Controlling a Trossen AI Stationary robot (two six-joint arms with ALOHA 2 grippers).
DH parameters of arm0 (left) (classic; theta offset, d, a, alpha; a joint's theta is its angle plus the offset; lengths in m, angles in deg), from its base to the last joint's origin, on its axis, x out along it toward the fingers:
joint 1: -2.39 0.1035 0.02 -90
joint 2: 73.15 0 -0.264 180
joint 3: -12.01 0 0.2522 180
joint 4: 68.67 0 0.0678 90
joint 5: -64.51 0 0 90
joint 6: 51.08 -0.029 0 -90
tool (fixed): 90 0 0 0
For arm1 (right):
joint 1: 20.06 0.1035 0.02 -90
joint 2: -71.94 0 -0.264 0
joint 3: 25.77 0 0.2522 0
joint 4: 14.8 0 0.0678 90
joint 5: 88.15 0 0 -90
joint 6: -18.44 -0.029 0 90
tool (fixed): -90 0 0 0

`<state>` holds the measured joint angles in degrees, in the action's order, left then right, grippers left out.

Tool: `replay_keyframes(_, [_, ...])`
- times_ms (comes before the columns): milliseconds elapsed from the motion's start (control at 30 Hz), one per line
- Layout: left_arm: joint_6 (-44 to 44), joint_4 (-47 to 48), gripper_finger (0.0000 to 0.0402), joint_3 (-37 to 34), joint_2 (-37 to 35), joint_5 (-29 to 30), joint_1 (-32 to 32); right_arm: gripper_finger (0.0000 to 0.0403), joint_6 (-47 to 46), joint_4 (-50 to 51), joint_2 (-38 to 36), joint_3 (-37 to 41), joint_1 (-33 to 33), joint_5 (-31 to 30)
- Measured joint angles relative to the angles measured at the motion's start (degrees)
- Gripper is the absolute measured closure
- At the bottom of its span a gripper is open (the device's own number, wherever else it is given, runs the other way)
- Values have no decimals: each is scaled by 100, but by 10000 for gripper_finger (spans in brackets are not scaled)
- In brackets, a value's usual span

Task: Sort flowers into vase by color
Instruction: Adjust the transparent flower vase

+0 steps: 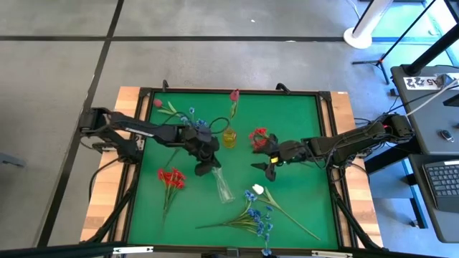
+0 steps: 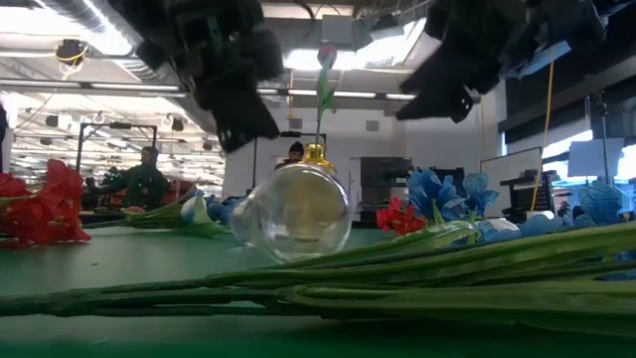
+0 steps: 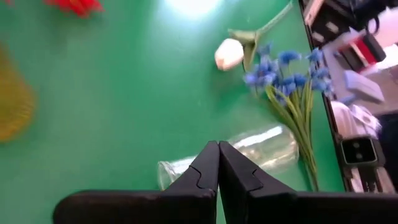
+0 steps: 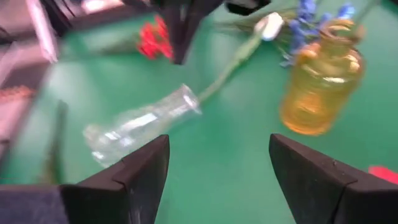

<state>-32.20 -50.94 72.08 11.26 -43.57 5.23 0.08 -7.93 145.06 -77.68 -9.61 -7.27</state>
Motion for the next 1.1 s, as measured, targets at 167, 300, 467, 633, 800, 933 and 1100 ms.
replay_keyframes(167, [62, 149, 401, -33, -858, 1126, -271, 130, -460, -364, 22, -9, 2, 161])
replay_keyframes(300, [445, 144, 401, -373, -1550, 2220, -623, 130, -801, -324, 30, -58, 1, -40])
replay_keyframes(467, [1382, 152, 401, -1039, -2359, 3580, -1258, 130, -842, 62, 485, -638, 9, 75])
replay_keyframes(633, [2212, 178, 401, -1462, -2829, 4418, -1842, 130, -839, 1175, 1269, -1623, 9, 125])
replay_keyframes(800, [2291, 156, 401, -1508, -3015, 5093, -2343, 130, -1141, 1691, 2009, -2411, 7, 605])
replay_keyframes(933, [2073, 144, 399, -1508, -3100, 5521, -2596, 130, -1374, 1988, 2639, -2905, 9, 1043])
replay_keyframes(1100, [1825, 151, 359, -1508, -3017, 5127, -2705, 130, -1881, 2488, 3321, -3544, 7, 1216])
